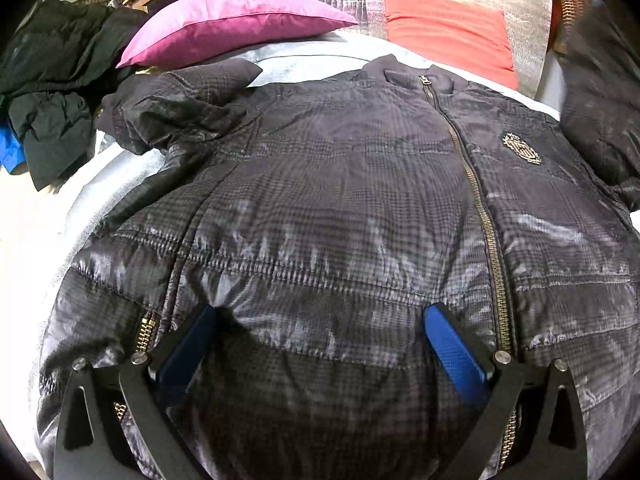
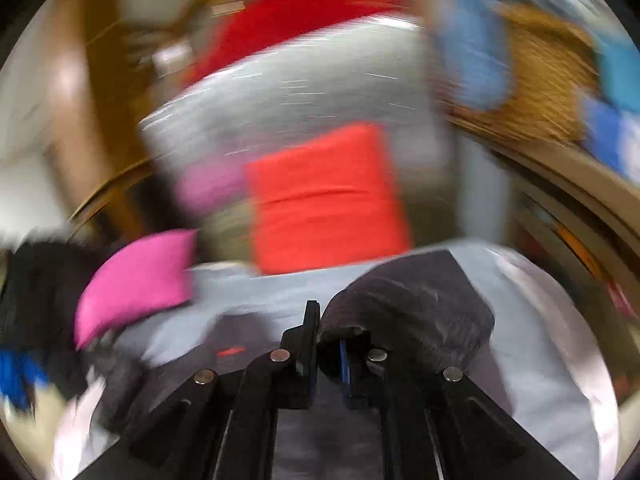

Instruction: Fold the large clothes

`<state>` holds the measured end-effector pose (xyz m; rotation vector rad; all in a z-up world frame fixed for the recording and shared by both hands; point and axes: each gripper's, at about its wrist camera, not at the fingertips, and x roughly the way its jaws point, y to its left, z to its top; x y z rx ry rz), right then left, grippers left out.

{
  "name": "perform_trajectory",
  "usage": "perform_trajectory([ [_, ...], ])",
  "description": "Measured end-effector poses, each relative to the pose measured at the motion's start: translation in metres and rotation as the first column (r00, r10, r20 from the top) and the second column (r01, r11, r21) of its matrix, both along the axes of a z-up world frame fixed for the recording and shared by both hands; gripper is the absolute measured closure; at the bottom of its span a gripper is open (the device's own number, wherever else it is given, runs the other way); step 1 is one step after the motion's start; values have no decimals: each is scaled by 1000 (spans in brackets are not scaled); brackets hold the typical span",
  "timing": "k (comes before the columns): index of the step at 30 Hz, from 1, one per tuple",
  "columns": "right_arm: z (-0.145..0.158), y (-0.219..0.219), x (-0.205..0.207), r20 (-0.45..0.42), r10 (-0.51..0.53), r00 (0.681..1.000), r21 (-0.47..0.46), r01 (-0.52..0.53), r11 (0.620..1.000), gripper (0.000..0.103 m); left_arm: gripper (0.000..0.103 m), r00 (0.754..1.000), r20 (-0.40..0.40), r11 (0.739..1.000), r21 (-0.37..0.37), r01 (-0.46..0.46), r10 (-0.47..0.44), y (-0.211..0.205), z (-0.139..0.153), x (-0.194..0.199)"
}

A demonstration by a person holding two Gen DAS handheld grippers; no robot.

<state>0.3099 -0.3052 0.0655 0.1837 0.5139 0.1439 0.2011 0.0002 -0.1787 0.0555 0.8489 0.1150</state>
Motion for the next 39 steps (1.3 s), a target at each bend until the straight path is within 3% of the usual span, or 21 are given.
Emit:
perform_trajectory([
  [1, -6, 42, -5, -4, 70, 998, -43, -70, 997, 92, 0, 1000, -2, 1000, -3, 0, 0, 0, 0, 0],
  [2, -17, 73, -8, -32, 126, 991, -78, -129, 989, 78, 0, 1000, -3, 1000, -5, -1, 1, 0, 0, 0],
  [3, -41, 114, -5, -118, 201, 972, -112, -214, 970, 60, 0, 1000, -4, 1000, -6, -1, 1, 0, 0, 1],
  [4, -66, 137, -6, -185, 242, 953, -108, -264, 958, 8, 0, 1000, -5, 1000, -7, -1, 1, 0, 0, 1],
  [5, -82, 150, -9, -218, 257, 942, -102, -284, 954, 0, 0, 1000, -5, 1000, -10, -1, 1, 0, -1, 1],
  [7, -127, 169, -13, -319, 267, 909, -73, -304, 950, 1, 0, 1000, -7, 1000, -16, -1, 1, 1, -1, 1],
  [9, -146, 158, -21, -341, 252, 906, 9, -264, 964, 1, 0, 1000, -8, 1000, -19, -2, 2, 1, -1, 1],
  [16, -128, 53, -30, -240, 108, 965, 274, -40, 961, 0, 0, 1000, -6, 1000, -12, -5, 5, 0, -3, 1],
  [20, -154, -1, -27, -245, 61, 968, 455, 60, 889, 0, 0, 1000, -8, 1000, -14, -5, 5, -1, -3, 1],
  [23, -204, -37, -25, -323, 55, 945, 554, 142, 820, 0, 0, 1000, -14, 1000, -16, -4, 4, -3, -4, 1],
  [27, -209, -45, -31, -225, 110, 968, 607, 51, 793, 0, 0, 999, -37, 1000, -7, -5, 5, -5, -2, 3],
  [29, -215, -50, -33, -189, 131, 973, 631, 18, 776, 0, 0, 996, -90, 1000, -10, -6, 5, -6, 4, 7],
  [31, -225, -59, -40, -99, 142, 985, 669, -40, 743, 0, 0, 991, -130, 999, -54, 1, -8, -8, 22, 13],
  [33, -226, -60, -51, -21, 134, 991, 671, -85, 737, 0, 0, 998, -47, 996, -78, 44, -47, -22, 58, 23],
  [35, -225, -58, -54, -12, 133, 991, 663, -92, 743, 0, 0, 995, 19, 995, -21, 101, -101, -46, 86, 44],
  [39, -231, -69, -61, 42, 130, 991, 722, -120, 682, 0, 0, 976, -1, 963, 162, 216, -219, -110, 98, 108],
])
